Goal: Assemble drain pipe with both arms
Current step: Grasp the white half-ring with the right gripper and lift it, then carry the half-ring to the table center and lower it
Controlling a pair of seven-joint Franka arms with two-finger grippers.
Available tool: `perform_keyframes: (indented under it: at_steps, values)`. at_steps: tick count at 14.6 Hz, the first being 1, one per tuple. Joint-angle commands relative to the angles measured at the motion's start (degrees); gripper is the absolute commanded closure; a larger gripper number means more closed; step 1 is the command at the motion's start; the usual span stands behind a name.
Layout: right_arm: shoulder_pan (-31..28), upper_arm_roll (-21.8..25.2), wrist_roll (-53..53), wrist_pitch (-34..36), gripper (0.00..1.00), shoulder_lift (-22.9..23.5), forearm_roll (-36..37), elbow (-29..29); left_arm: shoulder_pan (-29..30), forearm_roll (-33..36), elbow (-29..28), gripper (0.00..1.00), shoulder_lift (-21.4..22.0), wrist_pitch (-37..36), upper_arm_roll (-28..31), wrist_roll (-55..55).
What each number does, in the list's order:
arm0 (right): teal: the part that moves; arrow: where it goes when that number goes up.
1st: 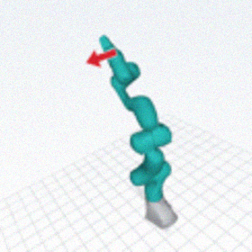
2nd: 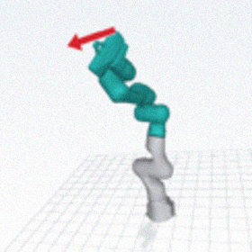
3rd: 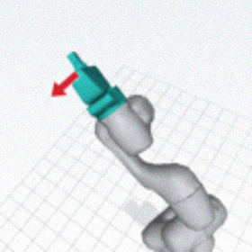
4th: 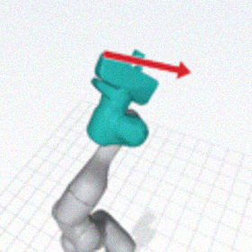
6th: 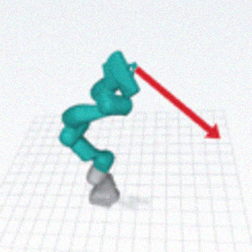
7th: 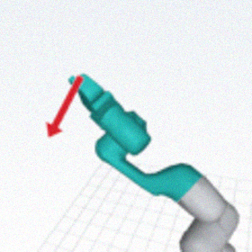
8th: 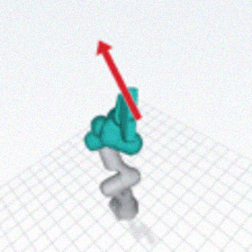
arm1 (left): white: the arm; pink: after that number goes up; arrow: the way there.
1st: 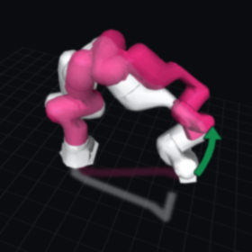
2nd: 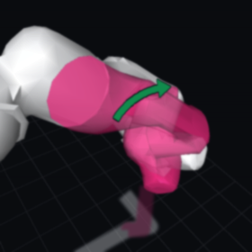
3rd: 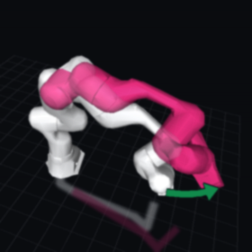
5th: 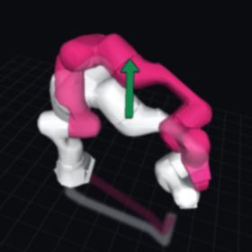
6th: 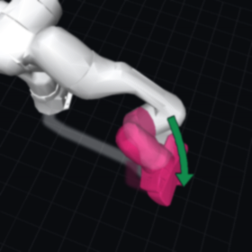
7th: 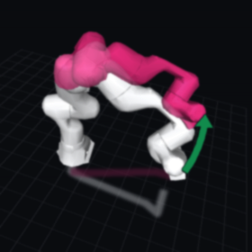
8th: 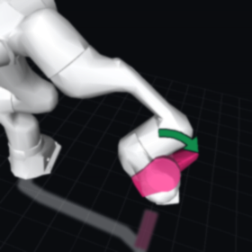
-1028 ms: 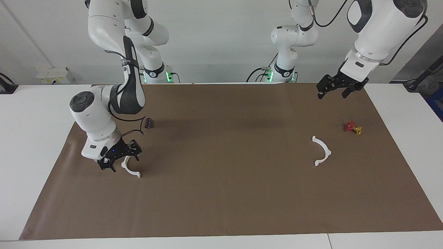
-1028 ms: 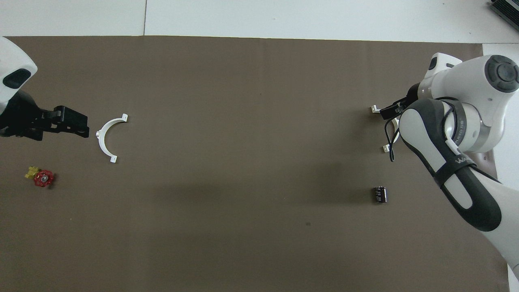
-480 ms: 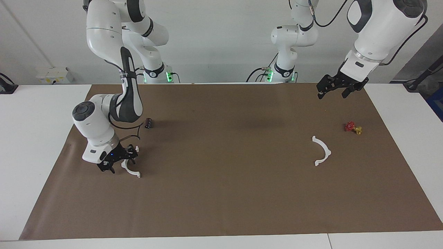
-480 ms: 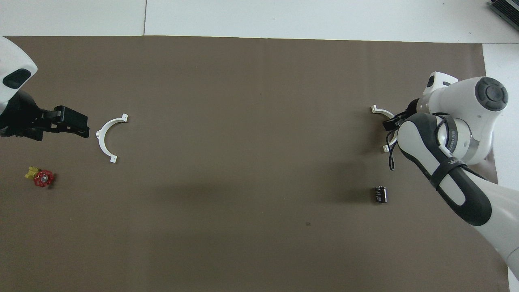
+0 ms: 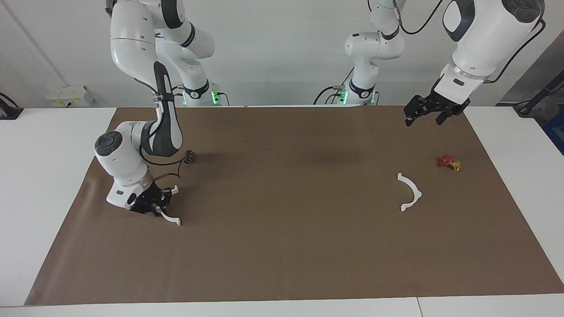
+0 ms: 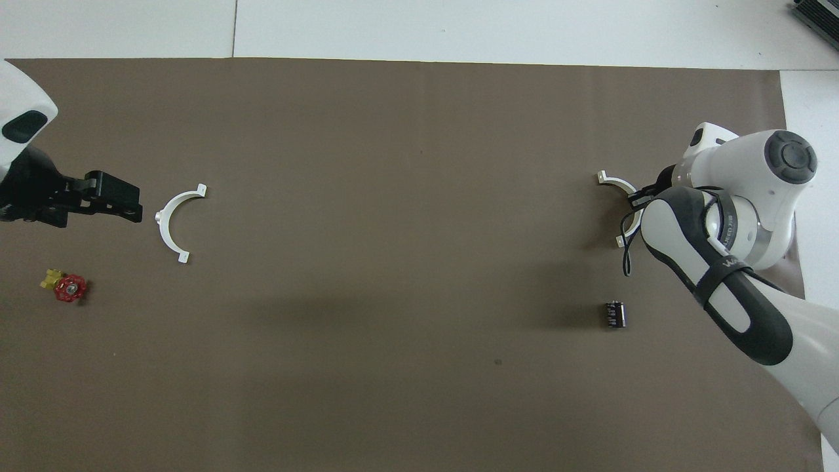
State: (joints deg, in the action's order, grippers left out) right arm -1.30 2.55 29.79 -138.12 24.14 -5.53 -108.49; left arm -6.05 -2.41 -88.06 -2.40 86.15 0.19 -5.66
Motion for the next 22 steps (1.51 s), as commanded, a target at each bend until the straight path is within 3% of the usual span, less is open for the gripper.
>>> perform_keyframes:
  at_steps: [1,4,7,13,17,22]
  values:
    - [0.32,-0.70,-2.36,2.93,1.00,-1.29,-1.24,1.34,0.78,-0.49,-1.15,0.00,1.17,0.43,-0.28,0.91]
    - [6.98,-0.35,-16.29,8.29,1.00,-2.69,0.51,3.46,0.78,-0.49,-1.41,0.00,1.17,0.43,-0.28,0.91]
    - [14.63,-0.70,-32.03,8.57,1.00,-2.96,6.22,4.51,0.78,-0.49,-1.50,0.00,1.26,0.43,-0.28,0.91]
    - [29.49,-0.79,-45.07,7.69,1.00,0.10,5.80,6.88,0.78,-0.49,-1.59,0.00,1.34,0.43,-0.28,0.91]
    - [33.54,-0.88,-50.96,7.08,1.00,1.69,5.80,7.77,0.87,-0.49,-2.03,0.00,1.61,0.43,-0.28,1.00]
    - [35.13,-0.79,-50.89,4.89,1.00,2.57,6.94,6.98,0.87,-0.49,-2.03,0.00,1.61,0.43,-0.28,1.00]
